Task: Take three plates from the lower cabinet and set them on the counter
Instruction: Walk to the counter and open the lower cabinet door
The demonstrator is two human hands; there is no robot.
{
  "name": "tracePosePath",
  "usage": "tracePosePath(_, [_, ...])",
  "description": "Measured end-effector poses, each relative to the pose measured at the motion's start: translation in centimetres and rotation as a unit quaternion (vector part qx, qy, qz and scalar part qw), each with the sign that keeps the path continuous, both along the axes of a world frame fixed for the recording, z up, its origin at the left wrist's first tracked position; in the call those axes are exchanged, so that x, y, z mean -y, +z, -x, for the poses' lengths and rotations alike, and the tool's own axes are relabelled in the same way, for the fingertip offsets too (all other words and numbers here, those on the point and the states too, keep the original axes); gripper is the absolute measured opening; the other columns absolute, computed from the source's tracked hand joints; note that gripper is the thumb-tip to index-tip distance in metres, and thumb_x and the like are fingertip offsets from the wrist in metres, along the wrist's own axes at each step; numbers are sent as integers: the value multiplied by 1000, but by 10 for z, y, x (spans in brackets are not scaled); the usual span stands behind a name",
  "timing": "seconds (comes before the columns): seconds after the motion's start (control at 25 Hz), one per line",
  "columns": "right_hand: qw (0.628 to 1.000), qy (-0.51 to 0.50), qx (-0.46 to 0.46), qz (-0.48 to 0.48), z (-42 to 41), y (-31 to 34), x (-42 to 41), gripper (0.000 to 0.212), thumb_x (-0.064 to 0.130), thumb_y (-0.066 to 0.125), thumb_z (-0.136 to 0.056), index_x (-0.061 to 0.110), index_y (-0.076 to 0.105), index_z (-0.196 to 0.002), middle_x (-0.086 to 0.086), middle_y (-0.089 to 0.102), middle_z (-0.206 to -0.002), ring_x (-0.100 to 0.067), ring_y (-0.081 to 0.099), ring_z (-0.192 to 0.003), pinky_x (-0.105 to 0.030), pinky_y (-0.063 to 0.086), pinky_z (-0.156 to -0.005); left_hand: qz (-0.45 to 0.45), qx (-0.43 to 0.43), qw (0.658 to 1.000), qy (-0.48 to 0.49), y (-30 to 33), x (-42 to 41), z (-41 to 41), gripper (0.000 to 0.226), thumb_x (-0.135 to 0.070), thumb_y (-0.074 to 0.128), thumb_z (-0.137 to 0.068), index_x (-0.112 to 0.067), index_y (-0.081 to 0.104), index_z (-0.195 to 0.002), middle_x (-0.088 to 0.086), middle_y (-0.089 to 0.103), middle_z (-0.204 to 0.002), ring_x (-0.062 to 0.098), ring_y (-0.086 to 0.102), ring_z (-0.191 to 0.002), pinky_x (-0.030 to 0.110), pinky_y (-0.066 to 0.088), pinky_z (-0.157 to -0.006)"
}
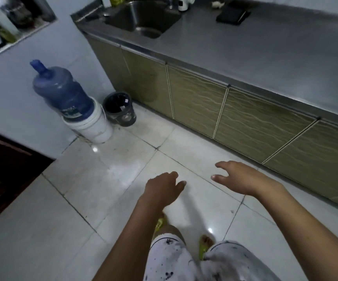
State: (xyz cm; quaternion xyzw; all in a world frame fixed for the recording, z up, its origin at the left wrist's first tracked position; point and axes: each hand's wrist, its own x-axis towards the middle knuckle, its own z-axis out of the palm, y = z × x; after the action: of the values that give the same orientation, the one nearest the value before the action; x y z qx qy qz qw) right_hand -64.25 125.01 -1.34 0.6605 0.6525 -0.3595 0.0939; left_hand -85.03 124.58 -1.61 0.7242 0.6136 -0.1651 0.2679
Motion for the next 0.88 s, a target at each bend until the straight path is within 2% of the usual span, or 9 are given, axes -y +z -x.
tracePosePath(0.2, [995, -99, 6, -4, 19, -12, -67, 57, 51, 45, -91, 22, 38, -140, -7, 46, -144, -26, 42, -131, -40, 39, -105, 4, 15, 994, -105, -9, -109, 5, 49, -45, 34, -98, -13, 46, -132, 11, 53, -136, 28, 51, -124, 37, 41, -99])
tracePosePath(0.4, [968, -249, -13, -32, 43, -5, -125, 54, 47, 44, -93, 22, 38, -141, -6, 44, -146, -25, 42, -132, -39, 38, -106, -16, -21, 968, -250, -11, -222, 10, 49, -43, 31, -98, -13, 44, -135, 11, 51, -137, 29, 50, -125, 39, 41, -99])
tracePosePath(0.68, [948, -317, 14, -22, 31, -31, -176, 53, 44, 42, -95, 21, 34, -142, -6, 41, -147, -25, 39, -133, -39, 38, -106, -40, 11, 937, -348, -43, -305, -42, 47, -39, 33, -99, -16, 42, -138, 8, 48, -141, 27, 46, -129, 38, 36, -104])
tracePosePath(0.88, [942, -327, 35, -73, -22, -105, -225, 51, 37, 42, -96, 20, 32, -143, -5, 39, -148, -25, 34, -136, -38, 37, -107, -114, 67, 917, -376, -125, -352, -107, 53, -38, 34, -97, -18, 28, -147, 6, 31, -155, 22, 26, -144, 37, 16, -120])
